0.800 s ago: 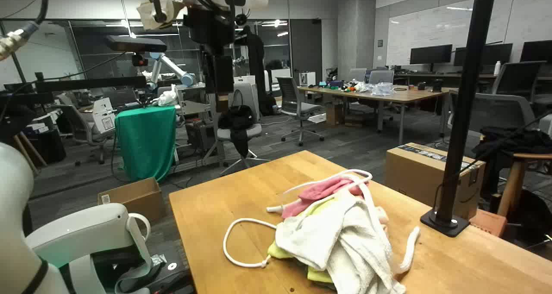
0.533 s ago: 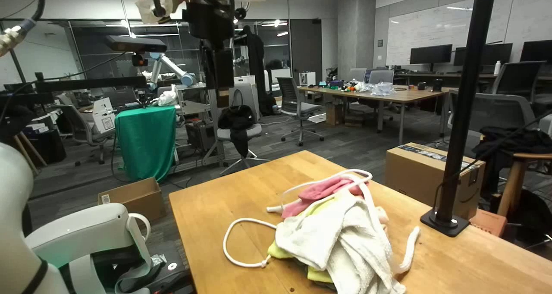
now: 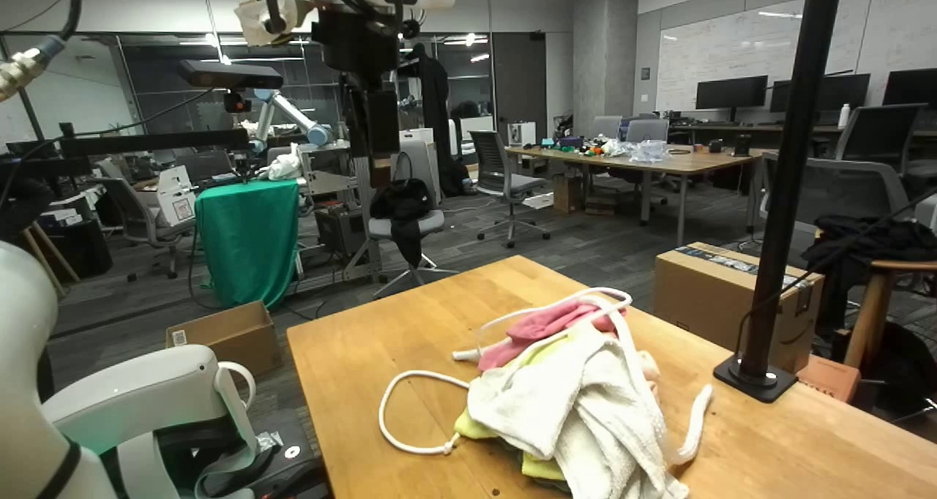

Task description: Separate the clothes and ropes

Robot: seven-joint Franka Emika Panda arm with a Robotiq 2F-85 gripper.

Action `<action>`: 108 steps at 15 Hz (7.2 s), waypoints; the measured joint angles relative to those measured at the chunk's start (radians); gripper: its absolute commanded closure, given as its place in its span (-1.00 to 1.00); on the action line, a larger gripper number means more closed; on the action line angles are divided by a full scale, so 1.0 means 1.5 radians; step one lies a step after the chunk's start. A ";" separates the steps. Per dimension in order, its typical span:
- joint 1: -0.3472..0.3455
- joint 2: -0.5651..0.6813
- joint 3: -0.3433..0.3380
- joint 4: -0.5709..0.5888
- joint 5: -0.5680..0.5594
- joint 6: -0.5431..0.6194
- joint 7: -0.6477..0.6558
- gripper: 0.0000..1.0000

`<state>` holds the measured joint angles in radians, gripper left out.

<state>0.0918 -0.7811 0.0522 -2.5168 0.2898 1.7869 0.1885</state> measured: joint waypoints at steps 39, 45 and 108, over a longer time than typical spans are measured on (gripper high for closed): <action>-0.035 0.501 0.063 0.151 -0.298 0.489 0.240 -1.00; -0.034 0.559 0.028 0.189 -0.321 0.489 0.301 -1.00; 0.003 0.691 -0.021 0.243 -0.230 0.489 0.357 -1.00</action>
<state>0.0958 0.2556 0.0207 -2.1529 -0.0546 2.5212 0.7232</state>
